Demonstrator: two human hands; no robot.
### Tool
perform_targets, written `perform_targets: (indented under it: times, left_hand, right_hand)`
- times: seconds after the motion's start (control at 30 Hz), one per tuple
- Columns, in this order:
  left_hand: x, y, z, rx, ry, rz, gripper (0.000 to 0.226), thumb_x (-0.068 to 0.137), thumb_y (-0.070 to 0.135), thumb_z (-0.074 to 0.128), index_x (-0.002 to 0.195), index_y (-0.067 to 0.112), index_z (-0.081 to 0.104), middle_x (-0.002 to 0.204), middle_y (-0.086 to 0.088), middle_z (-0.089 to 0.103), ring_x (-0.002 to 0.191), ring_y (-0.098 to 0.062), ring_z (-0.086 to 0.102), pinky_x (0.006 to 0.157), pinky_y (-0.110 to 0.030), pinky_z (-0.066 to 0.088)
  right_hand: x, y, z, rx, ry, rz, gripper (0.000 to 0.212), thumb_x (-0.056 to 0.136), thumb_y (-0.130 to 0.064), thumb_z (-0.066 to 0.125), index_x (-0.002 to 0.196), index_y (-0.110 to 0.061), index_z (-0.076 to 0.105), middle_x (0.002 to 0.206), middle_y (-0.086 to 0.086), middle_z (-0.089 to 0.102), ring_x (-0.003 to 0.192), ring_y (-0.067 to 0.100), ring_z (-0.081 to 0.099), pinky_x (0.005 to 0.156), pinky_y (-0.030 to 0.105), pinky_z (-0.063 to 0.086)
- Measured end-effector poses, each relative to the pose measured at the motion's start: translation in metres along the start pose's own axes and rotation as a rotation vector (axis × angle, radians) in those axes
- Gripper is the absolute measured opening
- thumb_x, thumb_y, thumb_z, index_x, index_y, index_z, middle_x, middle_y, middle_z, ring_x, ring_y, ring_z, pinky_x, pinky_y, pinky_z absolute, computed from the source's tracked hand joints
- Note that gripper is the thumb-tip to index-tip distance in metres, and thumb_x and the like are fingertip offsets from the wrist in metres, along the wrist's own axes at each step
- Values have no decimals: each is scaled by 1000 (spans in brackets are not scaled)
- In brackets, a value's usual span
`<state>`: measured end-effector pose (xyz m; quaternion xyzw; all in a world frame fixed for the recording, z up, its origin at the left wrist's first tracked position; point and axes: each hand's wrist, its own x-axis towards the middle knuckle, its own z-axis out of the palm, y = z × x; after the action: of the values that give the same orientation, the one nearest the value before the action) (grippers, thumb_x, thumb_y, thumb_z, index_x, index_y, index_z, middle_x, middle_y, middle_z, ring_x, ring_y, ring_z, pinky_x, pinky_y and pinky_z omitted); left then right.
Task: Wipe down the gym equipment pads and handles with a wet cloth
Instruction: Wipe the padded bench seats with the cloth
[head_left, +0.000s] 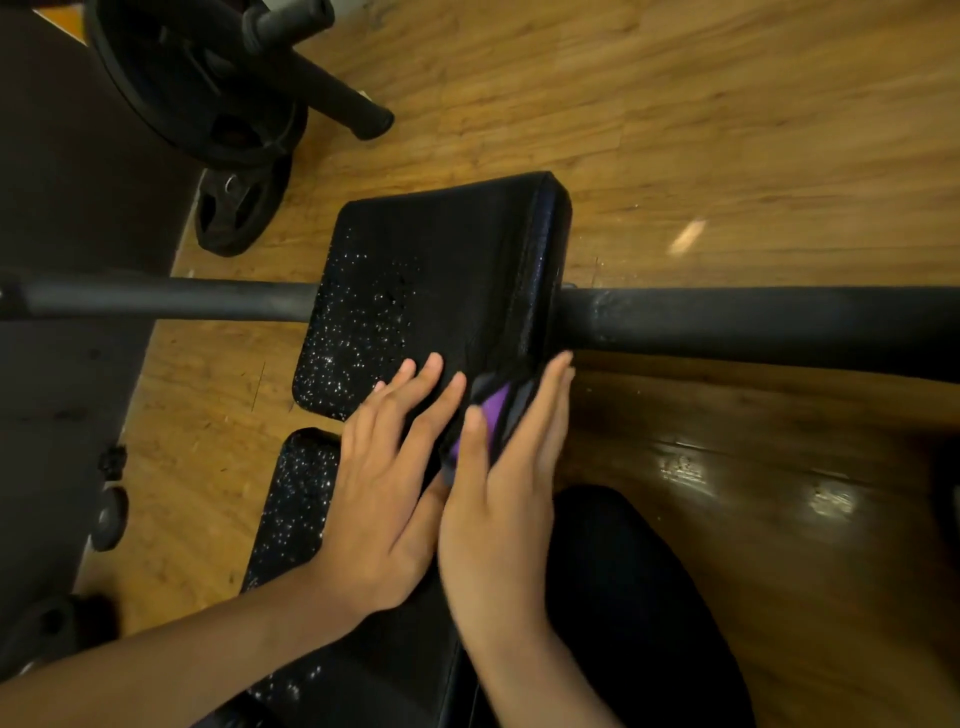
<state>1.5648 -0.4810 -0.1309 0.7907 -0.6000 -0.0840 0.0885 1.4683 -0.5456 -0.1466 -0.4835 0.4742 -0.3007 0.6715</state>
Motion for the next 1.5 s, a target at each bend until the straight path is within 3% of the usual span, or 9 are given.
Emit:
perform_targets:
  times: [0.13, 0.27, 0.4, 0.63, 0.83, 0.97, 1.07, 1.2, 1.5]
  left_hand:
    - [2, 0, 0, 1, 2, 10, 61, 101, 29, 39, 160, 14, 31, 167, -6, 30, 158, -28, 22, 119, -65, 26]
    - [1, -2, 2, 28, 11, 6, 60, 102, 28, 43, 160, 13, 33, 167, -6, 31, 158, -27, 22, 121, -62, 24]
    - [1, -1, 3, 33, 16, 8, 59, 103, 29, 43, 159, 13, 36, 167, -6, 31, 158, -27, 22, 122, -62, 24]
    - [-1, -1, 2, 30, 8, -9, 61, 100, 28, 44, 159, 14, 37, 168, -3, 30, 158, -26, 22, 121, -60, 23]
    - [2, 1, 2, 40, -3, -9, 63, 99, 30, 44, 160, 19, 32, 168, -1, 29, 157, -26, 22, 121, -57, 23]
    - [4, 0, 1, 58, 9, 22, 62, 101, 31, 43, 160, 14, 32, 167, -4, 31, 157, -28, 23, 124, -54, 21]
    - [3, -2, 2, 68, -3, 24, 61, 101, 29, 43, 160, 14, 32, 167, -5, 31, 157, -29, 22, 124, -56, 20]
    - [2, -1, 1, 68, -4, 15, 61, 100, 29, 44, 159, 14, 35, 167, -5, 31, 157, -29, 23, 122, -59, 23]
    - [3, 0, 1, 71, 2, 19, 61, 102, 32, 41, 160, 16, 32, 168, -2, 29, 157, -27, 23, 122, -56, 22]
  right_hand:
    - [27, -5, 0, -6, 38, -16, 72, 101, -53, 34, 159, -45, -8, 169, -18, 0, 155, 8, 14, 121, 31, 30]
    - [130, -32, -2, -67, 53, -25, 64, 108, -42, 41, 164, -27, 13, 166, -2, 26, 146, 14, 36, 97, 14, 26]
    - [200, -56, -9, -114, -6, -68, 37, 107, -30, 43, 143, -24, 54, 128, 0, 63, 118, 19, 60, 85, 27, 42]
    - [53, -16, -2, -176, 52, -117, 71, 101, -45, 29, 163, -29, -1, 171, -6, 4, 157, 13, 10, 123, 32, 25]
    - [87, -27, -6, -179, 17, -111, 74, 106, -33, 43, 164, -22, -1, 172, 0, 2, 158, 19, 7, 125, 40, 23]
    - [184, -62, -16, -285, -72, -111, 43, 107, -30, 45, 149, -22, 47, 137, 3, 54, 124, 21, 53, 88, 27, 40]
    - [193, -60, -15, -287, -59, -147, 30, 108, -28, 44, 132, -19, 59, 115, -1, 62, 110, 20, 59, 75, 25, 40]
    - [112, -30, -4, -292, 49, -245, 74, 102, -18, 52, 164, -17, 12, 171, 7, 8, 157, 24, 11, 123, 34, 21]
    - [58, -9, -7, -138, -35, -172, 86, 105, -24, 52, 158, -35, -14, 169, -8, -20, 157, 13, -10, 127, 40, 19]
